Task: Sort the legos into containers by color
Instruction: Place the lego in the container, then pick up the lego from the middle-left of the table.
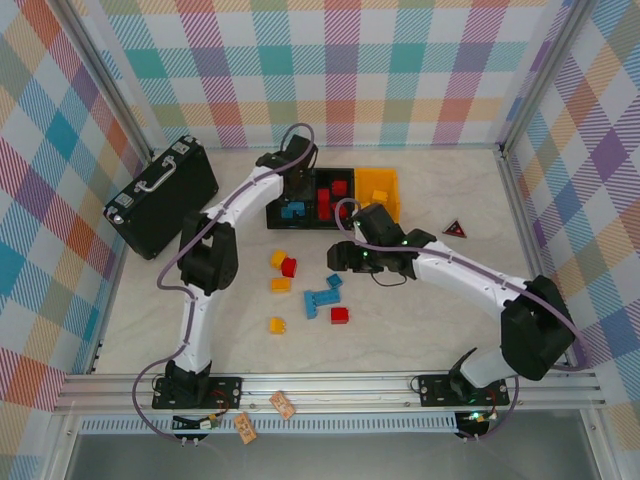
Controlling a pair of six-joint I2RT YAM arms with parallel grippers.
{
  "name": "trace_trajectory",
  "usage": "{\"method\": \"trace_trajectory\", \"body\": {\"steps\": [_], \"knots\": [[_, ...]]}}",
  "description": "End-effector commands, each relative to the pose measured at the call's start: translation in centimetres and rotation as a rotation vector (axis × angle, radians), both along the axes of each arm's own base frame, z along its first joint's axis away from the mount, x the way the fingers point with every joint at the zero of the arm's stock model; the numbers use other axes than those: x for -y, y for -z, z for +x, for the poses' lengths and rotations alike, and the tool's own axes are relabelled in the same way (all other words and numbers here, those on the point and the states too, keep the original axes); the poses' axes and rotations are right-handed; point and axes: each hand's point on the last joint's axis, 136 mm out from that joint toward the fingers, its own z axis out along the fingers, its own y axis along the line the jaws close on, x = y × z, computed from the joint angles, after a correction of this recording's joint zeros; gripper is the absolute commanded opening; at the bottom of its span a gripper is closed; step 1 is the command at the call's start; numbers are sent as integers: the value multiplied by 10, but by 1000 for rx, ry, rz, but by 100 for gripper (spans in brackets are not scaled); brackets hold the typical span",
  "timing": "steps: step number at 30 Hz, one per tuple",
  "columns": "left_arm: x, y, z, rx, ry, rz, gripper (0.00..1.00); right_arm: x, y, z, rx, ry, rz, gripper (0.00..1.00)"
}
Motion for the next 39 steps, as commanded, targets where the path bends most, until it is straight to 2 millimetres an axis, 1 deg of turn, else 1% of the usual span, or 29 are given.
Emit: {"method": "trace_trajectory", "body": {"steps": [1, 7, 11, 12, 16, 19, 24, 28, 32, 34, 37, 39], "knots": [[-12, -2, 11, 3, -16, 43, 26, -11, -14, 11, 36, -22, 32, 62], [-20, 15, 21, -21, -38, 91, 27, -10, -14, 11, 34, -23, 30, 62], [-28, 20, 24, -25, -70, 110, 28, -7, -12, 8, 26, -17, 25, 62], [-28, 20, 25, -24, -74, 112, 30, -7, -12, 8, 28, -16, 27, 62], [-26, 18, 24, -27, -76, 95, 45, -4, -11, 6, 27, -9, 29, 62], [-23, 7, 22, -12, -77, 72, 51, -4, -9, 5, 21, -11, 29, 62], [-13, -26, 12, 33, -48, 40, 52, -3, -9, 3, 19, -8, 42, 62], [-3, -50, -7, 68, -14, -4, 54, 0, -8, -1, 18, -5, 42, 62], [3, -61, -33, 74, 16, -64, 54, 5, -7, -6, 12, -1, 37, 62], [6, -63, -50, 64, 31, -103, 54, 8, -5, -10, 9, -2, 32, 62], [6, -52, -82, 26, 46, -154, 54, 15, 3, -15, -4, 5, 7, 62], [2, -46, -105, 5, 45, -193, 54, 20, 10, -17, -8, 11, -16, 62]]}}
